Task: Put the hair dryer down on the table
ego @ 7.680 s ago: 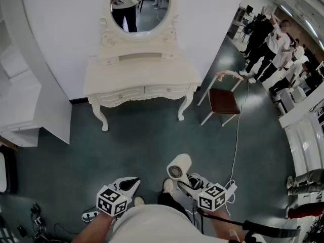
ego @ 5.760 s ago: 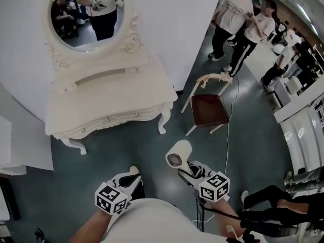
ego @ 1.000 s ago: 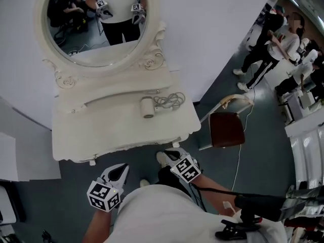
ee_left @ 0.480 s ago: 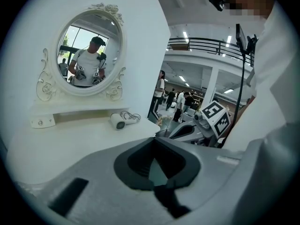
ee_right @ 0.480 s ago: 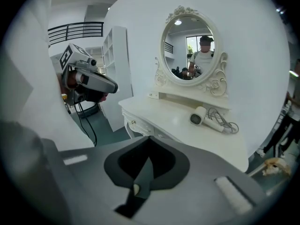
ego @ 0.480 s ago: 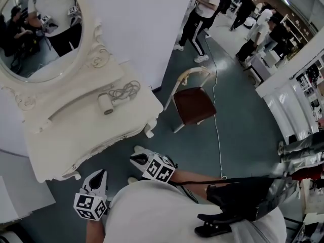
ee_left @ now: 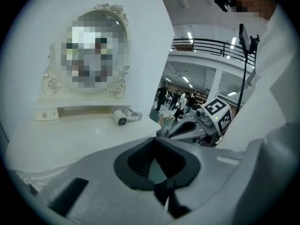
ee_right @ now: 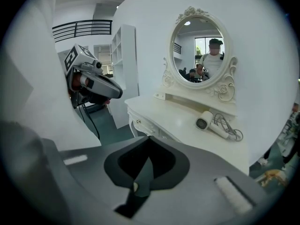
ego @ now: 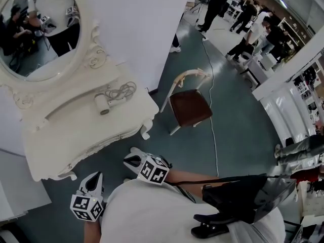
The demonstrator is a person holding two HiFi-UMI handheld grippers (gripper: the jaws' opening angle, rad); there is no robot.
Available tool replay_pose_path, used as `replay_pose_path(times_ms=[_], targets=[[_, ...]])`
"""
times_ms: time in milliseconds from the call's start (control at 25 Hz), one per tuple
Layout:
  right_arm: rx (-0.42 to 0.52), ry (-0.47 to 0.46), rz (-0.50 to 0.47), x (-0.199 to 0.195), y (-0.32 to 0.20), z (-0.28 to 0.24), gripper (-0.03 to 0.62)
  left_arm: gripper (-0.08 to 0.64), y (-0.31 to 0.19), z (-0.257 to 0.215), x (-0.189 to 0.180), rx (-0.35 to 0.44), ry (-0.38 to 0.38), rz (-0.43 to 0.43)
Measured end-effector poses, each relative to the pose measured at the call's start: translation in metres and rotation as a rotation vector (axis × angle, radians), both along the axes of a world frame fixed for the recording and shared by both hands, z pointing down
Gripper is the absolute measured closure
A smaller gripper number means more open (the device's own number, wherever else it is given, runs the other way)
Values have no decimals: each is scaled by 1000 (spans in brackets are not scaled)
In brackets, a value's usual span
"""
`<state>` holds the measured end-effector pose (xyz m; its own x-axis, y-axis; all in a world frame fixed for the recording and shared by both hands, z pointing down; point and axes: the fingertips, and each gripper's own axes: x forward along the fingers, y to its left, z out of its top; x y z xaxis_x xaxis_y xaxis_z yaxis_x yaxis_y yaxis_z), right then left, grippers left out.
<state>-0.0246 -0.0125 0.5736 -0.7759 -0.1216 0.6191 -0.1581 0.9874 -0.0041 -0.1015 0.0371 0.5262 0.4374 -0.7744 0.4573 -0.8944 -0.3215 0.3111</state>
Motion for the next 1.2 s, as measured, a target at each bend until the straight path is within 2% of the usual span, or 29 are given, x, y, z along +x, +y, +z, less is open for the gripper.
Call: replay_pose_path(times_ms=[680,1200], targets=[[24,9,-8,7,0,-2,592,561,-9,9,10,-18,2,37],[24,-1,-29,1,9,-4,592,561,0,10,5,-23,3,12]])
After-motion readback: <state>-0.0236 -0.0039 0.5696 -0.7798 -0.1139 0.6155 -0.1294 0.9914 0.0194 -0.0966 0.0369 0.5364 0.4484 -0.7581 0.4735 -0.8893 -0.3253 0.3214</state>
